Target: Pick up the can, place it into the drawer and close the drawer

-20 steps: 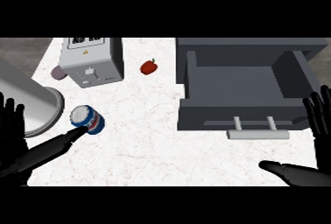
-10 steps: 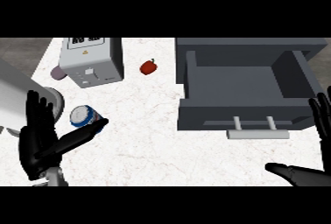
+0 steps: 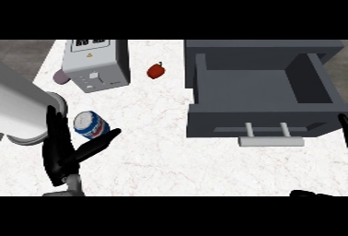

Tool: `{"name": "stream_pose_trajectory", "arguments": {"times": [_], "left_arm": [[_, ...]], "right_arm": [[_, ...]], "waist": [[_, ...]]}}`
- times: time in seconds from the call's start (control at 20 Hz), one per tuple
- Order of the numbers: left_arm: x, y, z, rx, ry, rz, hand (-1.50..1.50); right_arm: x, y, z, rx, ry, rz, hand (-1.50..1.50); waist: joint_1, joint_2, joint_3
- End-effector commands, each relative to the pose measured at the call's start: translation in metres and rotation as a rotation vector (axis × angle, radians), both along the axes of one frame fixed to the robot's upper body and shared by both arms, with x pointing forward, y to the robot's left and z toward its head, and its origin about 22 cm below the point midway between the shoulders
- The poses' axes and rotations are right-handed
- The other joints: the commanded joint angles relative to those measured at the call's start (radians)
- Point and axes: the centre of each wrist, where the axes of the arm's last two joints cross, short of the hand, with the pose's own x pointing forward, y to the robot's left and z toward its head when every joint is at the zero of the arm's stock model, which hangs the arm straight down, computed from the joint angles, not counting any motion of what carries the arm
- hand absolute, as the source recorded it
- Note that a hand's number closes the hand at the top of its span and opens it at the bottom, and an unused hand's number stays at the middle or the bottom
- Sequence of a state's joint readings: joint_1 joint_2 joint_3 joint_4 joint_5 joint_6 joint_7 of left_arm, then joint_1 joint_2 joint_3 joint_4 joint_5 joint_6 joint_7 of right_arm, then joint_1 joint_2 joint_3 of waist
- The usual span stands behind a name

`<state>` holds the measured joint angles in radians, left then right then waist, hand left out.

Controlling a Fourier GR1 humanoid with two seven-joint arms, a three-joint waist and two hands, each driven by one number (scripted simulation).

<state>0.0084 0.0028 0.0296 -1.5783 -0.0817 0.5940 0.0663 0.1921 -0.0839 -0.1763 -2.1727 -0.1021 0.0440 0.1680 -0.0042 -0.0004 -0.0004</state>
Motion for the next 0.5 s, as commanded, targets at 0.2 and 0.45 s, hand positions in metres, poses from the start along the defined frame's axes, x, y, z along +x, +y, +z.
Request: {"name": "stream_pose_trajectory", "arguments": {"times": [0.2, 0.45], "left_arm": [[-0.012, 0.014, -0.059, -0.012, 0.031, 0.048, -1.50], [0.009, 0.028, -0.077, -0.036, 0.053, 0.063, -1.50]], "right_arm": [[0.007, -0.025, 0.027, -0.022, -0.003, -0.013, -1.50], [-0.011, -0.002, 0.013, 0.006, 0.012, -0.013, -1.50]], "waist": [[0.002, 0.001, 0.000], [-0.002, 0.001, 0.000]]}}
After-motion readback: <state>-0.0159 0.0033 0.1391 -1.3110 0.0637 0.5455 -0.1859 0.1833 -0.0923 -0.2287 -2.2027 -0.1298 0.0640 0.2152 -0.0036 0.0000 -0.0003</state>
